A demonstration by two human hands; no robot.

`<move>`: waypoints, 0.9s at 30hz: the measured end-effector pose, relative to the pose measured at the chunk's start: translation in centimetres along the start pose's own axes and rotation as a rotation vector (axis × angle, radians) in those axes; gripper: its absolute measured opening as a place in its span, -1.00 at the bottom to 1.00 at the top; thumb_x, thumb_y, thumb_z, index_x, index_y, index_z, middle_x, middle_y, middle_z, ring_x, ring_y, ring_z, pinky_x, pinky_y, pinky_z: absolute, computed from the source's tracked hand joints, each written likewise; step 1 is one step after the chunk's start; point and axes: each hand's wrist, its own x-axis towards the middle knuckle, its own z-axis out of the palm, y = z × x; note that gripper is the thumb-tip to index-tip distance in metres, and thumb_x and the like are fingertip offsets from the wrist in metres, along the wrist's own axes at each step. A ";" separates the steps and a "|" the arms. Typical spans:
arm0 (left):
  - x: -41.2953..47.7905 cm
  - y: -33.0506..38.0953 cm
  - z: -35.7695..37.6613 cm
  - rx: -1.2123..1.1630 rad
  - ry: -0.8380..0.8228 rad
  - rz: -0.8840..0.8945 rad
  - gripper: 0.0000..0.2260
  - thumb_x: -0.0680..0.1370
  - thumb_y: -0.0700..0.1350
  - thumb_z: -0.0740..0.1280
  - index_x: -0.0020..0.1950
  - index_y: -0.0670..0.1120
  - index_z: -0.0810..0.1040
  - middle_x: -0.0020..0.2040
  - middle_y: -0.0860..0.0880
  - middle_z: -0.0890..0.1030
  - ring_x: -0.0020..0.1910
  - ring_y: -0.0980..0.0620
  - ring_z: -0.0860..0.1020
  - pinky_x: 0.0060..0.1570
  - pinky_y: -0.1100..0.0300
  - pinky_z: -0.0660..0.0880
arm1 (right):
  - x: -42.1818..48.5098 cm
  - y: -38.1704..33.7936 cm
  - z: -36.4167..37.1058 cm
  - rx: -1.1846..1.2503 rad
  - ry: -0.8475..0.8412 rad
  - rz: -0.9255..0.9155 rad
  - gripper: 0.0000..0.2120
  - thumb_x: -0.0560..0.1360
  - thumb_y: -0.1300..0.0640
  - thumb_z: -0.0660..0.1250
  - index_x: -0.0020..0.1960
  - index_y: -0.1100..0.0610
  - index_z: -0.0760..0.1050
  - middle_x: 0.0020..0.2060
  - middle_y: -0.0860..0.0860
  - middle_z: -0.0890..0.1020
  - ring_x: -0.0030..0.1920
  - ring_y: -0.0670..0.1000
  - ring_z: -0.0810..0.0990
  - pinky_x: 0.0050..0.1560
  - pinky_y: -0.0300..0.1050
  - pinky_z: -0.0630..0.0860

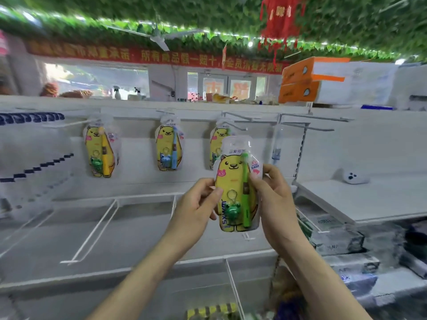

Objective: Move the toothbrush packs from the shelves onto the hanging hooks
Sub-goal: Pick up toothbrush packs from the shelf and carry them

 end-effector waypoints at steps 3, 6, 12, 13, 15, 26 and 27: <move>1.6 1.4 1.2 0.011 -0.001 0.047 -0.87 0.72 -0.02 0.28 0.10 0.02 0.61 -0.13 -0.10 0.66 -0.24 -0.14 0.59 -0.19 -0.07 0.58 | 0.9 -0.7 -0.9 0.033 0.028 -0.044 -0.86 0.69 0.16 0.32 0.23 0.15 0.54 0.04 0.20 0.72 0.07 0.23 0.72 0.11 0.18 0.65; 2.6 2.1 2.0 0.016 0.001 0.042 -0.85 0.72 0.00 0.27 0.09 0.01 0.62 -0.10 -0.15 0.67 -0.15 -0.30 0.61 -0.17 -0.17 0.60 | 1.8 -1.2 -1.3 0.077 0.028 -0.023 -0.86 0.69 0.15 0.31 0.23 0.14 0.54 0.04 0.20 0.73 0.13 0.30 0.69 0.16 0.28 0.63; 3.5 2.6 3.1 -0.013 0.066 0.022 -0.85 0.73 -0.05 0.27 0.08 -0.03 0.62 -0.11 -0.15 0.68 -0.25 -0.17 0.60 -0.28 0.02 0.57 | 3.5 -1.9 -2.1 0.086 -0.044 -0.004 -0.86 0.70 0.18 0.29 0.23 0.18 0.52 -0.04 0.13 0.75 -0.05 0.10 0.75 -0.10 0.02 0.67; 3.6 2.7 3.3 -0.026 0.075 0.019 -0.85 0.73 -0.06 0.27 0.08 -0.05 0.61 -0.13 -0.12 0.68 -0.26 -0.09 0.60 -0.29 0.06 0.57 | 3.7 -1.9 -2.1 0.086 -0.048 -0.003 -0.86 0.70 0.18 0.29 0.23 0.17 0.52 -0.03 0.13 0.75 -0.05 0.10 0.75 -0.09 0.03 0.67; 3.6 2.8 3.5 -0.040 0.091 0.020 -0.85 0.72 -0.08 0.26 0.07 -0.07 0.60 -0.18 -0.03 0.68 -0.26 0.02 0.61 -0.31 0.12 0.56 | 4.1 -1.8 -2.1 0.092 -0.053 -0.005 -0.86 0.69 0.18 0.29 0.22 0.17 0.52 -0.02 0.14 0.74 -0.03 0.11 0.74 -0.03 0.08 0.68; 2.8 2.6 4.3 -0.094 0.192 0.037 -0.84 0.71 -0.09 0.26 0.08 -0.11 0.61 -0.19 0.01 0.70 -0.26 0.12 0.65 -0.35 0.22 0.56 | 4.7 -1.4 -2.6 0.136 -0.158 0.028 -0.84 0.69 0.18 0.30 0.24 0.21 0.51 -0.02 0.18 0.75 -0.03 0.14 0.74 0.02 0.12 0.67; 2.8 2.6 4.2 -0.103 0.199 0.035 -0.84 0.71 -0.09 0.26 0.07 -0.12 0.61 -0.19 0.00 0.69 -0.25 0.11 0.65 -0.35 0.22 0.56 | 4.7 -1.4 -2.5 0.143 -0.168 0.028 -0.84 0.69 0.18 0.30 0.23 0.21 0.51 -0.03 0.17 0.75 -0.04 0.13 0.74 0.02 0.10 0.67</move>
